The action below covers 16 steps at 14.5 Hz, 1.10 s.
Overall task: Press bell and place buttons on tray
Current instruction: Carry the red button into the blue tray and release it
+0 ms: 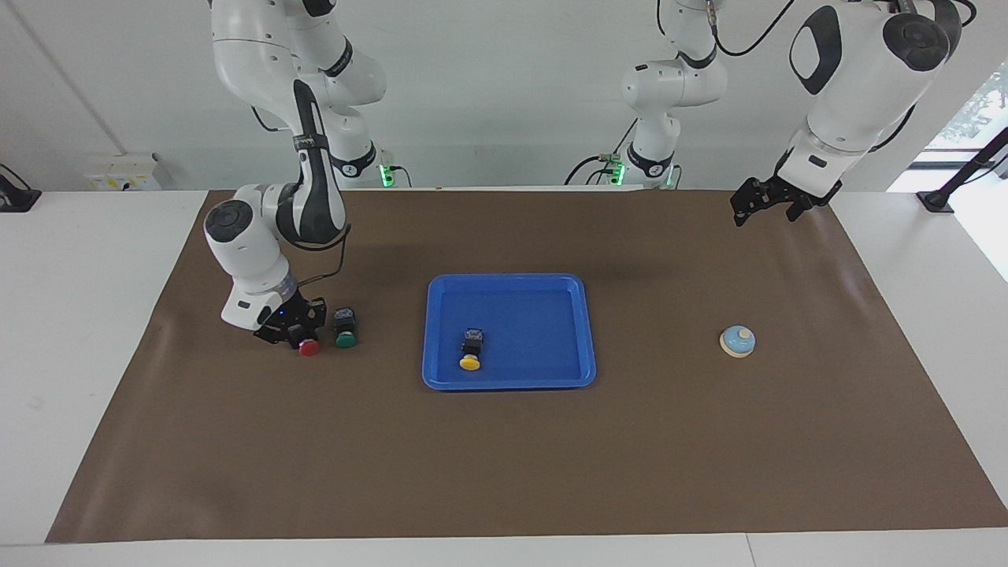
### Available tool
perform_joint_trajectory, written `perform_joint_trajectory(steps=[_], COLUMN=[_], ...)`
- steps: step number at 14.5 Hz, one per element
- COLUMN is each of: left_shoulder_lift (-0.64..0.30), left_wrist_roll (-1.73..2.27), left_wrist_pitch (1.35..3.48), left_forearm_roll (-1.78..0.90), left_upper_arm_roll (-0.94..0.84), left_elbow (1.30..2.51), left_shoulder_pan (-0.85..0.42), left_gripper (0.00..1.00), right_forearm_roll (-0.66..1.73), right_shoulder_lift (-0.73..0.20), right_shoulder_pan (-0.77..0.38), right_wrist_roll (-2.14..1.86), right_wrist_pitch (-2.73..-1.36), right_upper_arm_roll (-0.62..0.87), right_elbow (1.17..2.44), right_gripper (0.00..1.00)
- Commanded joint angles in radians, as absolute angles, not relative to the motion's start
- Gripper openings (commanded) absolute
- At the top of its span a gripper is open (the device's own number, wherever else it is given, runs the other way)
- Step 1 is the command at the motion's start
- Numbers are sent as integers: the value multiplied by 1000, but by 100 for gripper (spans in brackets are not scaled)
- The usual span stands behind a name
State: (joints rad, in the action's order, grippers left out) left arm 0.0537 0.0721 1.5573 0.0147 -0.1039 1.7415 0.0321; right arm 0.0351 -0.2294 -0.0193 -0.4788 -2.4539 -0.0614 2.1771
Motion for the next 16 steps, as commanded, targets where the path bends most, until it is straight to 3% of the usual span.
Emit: perform_joint_trajectory(steps=[1,5,10,16], left_shoulder_lift=[60,60,60,60], left_wrist_roll=[81,80,81,81], left_wrist_pitch=[1540,1540,1540,1540], left_forearm_roll=[21,21,21,21], left_upper_arm_roll=[-100,-101,-101,-100], left_elbow=[1733,1733,1733,1733], left_shoulder_pan=[29,29,29,29], left_gripper=[100,100,100,100], right_forearm_roll=[34,34,34,35], right_shoulder_lift=[-192,-196,-244,-421], right_shoulder_pan=[-6,-38,-234,-424], right_wrist_roll=[-463,-229,145,487], right_wrist_pitch=[-2369,-2148,-2036,-1910], right_upper_arm_roll=[-52,-40,-41,-43], right_elbow=[2136,1947,1761,1476], right_gripper=[0,0,0,0])
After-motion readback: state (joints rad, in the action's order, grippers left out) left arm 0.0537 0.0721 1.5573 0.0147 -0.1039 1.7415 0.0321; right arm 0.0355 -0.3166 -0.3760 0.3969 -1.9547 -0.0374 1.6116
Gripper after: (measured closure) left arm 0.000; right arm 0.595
